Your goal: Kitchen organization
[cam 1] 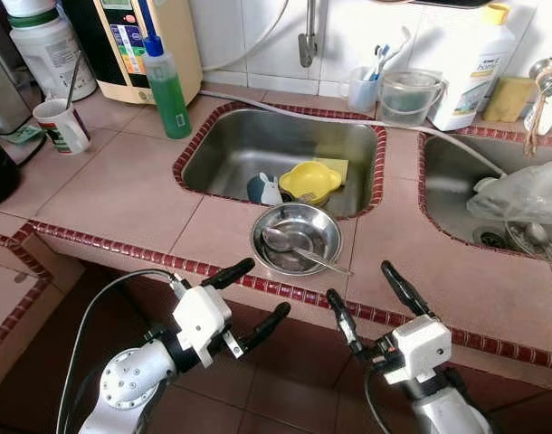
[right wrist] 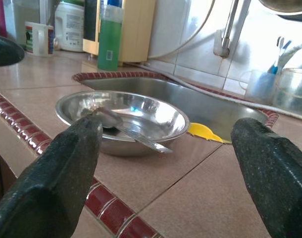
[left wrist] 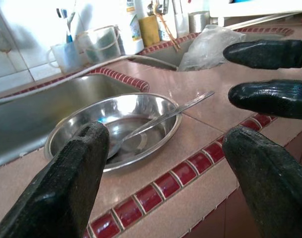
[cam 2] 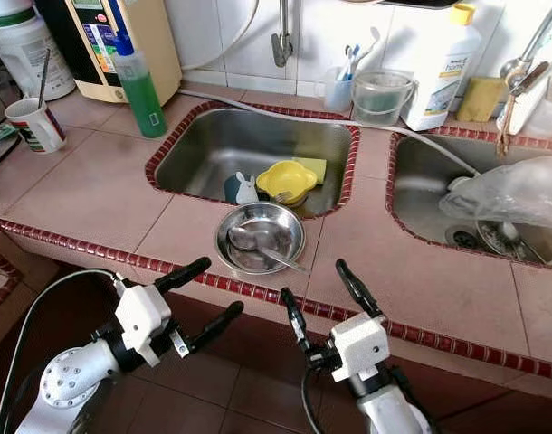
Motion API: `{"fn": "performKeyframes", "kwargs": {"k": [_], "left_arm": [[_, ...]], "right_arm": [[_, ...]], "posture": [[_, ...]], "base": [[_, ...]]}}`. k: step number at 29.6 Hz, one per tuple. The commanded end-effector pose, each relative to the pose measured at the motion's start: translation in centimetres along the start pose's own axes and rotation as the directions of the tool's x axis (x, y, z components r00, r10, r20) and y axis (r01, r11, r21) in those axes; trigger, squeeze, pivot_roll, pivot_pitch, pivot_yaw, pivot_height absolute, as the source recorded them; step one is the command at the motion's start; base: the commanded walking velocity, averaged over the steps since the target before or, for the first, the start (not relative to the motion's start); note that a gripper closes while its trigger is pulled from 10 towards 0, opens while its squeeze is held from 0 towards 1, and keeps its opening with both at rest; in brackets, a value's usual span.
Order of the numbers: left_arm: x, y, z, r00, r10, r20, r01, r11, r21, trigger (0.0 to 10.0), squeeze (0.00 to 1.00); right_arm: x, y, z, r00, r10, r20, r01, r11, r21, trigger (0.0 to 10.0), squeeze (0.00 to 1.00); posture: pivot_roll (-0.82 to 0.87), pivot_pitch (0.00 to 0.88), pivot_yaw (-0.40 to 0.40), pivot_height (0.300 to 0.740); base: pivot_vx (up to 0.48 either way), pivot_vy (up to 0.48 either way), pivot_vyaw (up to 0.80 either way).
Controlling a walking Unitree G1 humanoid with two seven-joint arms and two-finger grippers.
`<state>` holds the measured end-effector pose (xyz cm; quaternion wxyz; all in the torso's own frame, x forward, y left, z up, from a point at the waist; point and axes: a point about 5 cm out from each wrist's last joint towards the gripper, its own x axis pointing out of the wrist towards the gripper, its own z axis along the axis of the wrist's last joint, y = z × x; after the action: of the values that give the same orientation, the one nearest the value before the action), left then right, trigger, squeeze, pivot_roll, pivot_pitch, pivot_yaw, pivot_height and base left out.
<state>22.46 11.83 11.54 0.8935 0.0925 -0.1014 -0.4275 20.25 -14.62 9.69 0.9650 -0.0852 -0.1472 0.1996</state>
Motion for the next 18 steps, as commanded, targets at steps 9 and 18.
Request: {"fn": "performKeyframes", "kwargs": {"k": [9, 18], "left_arm": [[0.3, -0.1, 0.3, 1.0, -0.01, 0.009, 0.01, 1.0, 0.01, 10.0, 0.0], [0.3, 0.0, 0.5, 1.0, 0.001, 0.017, -0.001, 1.0, 0.009, 10.0, 0.0]], "right_arm": [[0.2, -2.2, -0.7, 0.997, 0.016, -0.072, -0.015, 1.0, 0.012, 10.0, 0.0], [0.8, -3.5, -1.1, 0.992, 0.072, -0.108, -0.07, 0.997, 0.018, 10.0, 0.0]], "posture": [[-0.06, 0.119, 0.094, 0.74], [-0.05, 0.12, 0.089, 0.74]], "base": [[0.0, 0.0, 0.0], [0.0, 0.0, 0.0]]}}
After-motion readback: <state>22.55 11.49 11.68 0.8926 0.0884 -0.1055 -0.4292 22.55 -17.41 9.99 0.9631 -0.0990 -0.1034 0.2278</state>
